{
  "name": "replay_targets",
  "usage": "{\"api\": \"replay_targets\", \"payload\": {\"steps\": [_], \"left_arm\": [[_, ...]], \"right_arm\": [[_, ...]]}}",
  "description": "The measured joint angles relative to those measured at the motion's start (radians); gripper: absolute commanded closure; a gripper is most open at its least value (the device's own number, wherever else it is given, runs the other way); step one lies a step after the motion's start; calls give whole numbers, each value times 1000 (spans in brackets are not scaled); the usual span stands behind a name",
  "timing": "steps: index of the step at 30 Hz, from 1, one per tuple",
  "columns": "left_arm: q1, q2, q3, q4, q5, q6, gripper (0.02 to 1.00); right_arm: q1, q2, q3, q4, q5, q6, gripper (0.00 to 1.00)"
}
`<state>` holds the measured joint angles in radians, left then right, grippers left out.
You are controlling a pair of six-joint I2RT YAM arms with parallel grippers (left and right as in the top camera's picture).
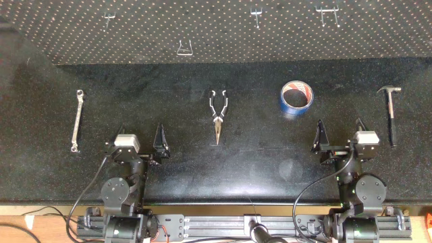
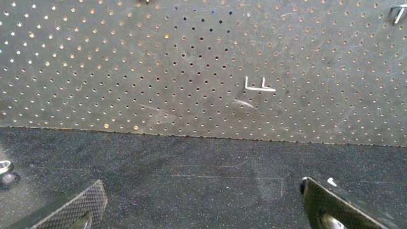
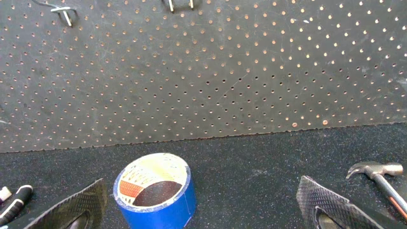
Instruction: Place Tools Onto Pegboard
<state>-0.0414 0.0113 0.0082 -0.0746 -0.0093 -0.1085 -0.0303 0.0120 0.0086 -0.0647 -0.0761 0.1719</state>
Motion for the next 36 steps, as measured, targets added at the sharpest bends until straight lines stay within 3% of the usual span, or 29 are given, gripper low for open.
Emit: {"api": "replay_targets", "payload": {"steps": [36], "left_arm": [[10, 0, 0, 0, 0, 34, 25]], "right_arm": [[0, 0, 0, 0, 0, 0, 25]]}}
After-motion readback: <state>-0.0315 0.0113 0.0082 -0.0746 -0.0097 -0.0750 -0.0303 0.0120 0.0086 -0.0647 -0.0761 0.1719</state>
